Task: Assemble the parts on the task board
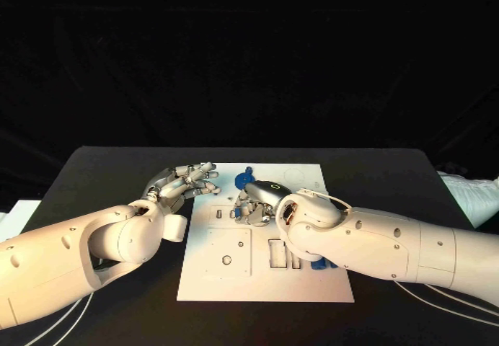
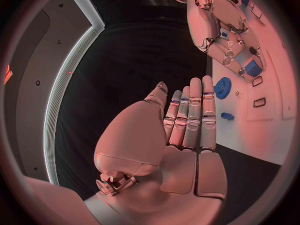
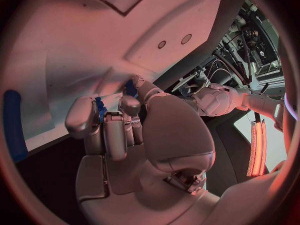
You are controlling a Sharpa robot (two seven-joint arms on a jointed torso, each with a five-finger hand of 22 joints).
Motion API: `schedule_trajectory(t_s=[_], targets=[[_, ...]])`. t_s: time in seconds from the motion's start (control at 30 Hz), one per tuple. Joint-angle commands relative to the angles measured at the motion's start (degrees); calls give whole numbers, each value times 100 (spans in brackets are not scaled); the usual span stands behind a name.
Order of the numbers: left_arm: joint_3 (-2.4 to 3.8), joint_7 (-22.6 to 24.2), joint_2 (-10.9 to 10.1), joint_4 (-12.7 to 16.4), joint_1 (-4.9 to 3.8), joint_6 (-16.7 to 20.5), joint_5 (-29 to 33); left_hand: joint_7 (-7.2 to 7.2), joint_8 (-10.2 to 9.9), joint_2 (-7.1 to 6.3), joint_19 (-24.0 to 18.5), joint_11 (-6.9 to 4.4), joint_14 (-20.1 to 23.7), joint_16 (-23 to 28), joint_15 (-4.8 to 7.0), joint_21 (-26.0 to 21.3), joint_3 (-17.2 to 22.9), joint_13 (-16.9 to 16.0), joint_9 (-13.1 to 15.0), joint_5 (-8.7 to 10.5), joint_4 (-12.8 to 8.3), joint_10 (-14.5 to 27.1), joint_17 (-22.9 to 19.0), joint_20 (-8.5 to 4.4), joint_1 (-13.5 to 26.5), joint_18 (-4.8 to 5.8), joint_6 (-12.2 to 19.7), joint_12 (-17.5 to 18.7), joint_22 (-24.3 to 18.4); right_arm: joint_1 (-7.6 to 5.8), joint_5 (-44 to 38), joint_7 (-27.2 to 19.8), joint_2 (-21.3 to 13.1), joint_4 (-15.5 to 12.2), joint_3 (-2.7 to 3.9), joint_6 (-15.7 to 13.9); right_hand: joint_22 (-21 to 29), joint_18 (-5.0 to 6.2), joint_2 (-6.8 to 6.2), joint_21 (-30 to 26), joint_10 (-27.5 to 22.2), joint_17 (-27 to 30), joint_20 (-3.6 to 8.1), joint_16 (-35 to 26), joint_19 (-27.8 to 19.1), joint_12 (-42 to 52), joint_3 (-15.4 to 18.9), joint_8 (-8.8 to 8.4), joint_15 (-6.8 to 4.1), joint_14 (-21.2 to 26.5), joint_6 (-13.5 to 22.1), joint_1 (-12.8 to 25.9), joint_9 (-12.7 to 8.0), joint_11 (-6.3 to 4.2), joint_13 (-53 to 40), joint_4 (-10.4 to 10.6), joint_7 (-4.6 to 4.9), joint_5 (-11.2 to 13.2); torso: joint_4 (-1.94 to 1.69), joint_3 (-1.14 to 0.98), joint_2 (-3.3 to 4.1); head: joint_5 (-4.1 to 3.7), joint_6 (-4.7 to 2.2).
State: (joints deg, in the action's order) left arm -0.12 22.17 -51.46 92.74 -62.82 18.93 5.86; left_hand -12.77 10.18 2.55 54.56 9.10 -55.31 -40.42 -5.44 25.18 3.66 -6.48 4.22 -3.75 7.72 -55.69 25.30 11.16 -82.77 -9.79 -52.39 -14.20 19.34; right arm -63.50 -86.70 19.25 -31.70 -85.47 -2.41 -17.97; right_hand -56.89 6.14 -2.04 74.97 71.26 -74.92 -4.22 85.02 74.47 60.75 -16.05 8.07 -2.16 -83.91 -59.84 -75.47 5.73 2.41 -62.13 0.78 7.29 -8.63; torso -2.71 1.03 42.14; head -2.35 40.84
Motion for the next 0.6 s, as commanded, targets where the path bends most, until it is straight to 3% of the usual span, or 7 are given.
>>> schedule_trajectory(t_s=[0.03,0.43,0.6], targets=[[5,12,17,8,-4,-139,-27,2,20,50,-32,5,-2,12,-4,-30,12,8,-3,-35,-24,21,-7,5,17,-21,32,-36,-5,35,-96,128,-6,27,-28,94,9,16,-55,-35,-33,-545,5,-23,-45,-24,-13,-39,33,-397,39,-2,-10,-1,6,-34,12,18,-9,2,0,-9,2],[5,4,22,5,-4,-152,-27,2,20,50,-30,4,-7,11,-4,-30,14,9,-3,-35,-25,22,-7,5,17,-22,33,-36,-5,39,-99,220,-18,17,-28,-37,35,20,-53,-53,-42,-521,-5,-40,-57,-27,-21,-37,43,-390,37,14,-10,8,9,-25,20,-32,-11,7,-2,-14,9],[5,-2,24,4,-4,-157,-27,2,20,49,-27,4,-14,10,-3,-29,15,10,-3,-34,-26,23,-8,5,16,-24,34,-36,-5,41,-98,236,-28,11,-28,-87,76,28,-111,-80,-59,-501,-18,-56,-74,-44,13,-58,55,-385,76,87,-18,23,28,7,36,-62,-11,3,-2,-12,10]])
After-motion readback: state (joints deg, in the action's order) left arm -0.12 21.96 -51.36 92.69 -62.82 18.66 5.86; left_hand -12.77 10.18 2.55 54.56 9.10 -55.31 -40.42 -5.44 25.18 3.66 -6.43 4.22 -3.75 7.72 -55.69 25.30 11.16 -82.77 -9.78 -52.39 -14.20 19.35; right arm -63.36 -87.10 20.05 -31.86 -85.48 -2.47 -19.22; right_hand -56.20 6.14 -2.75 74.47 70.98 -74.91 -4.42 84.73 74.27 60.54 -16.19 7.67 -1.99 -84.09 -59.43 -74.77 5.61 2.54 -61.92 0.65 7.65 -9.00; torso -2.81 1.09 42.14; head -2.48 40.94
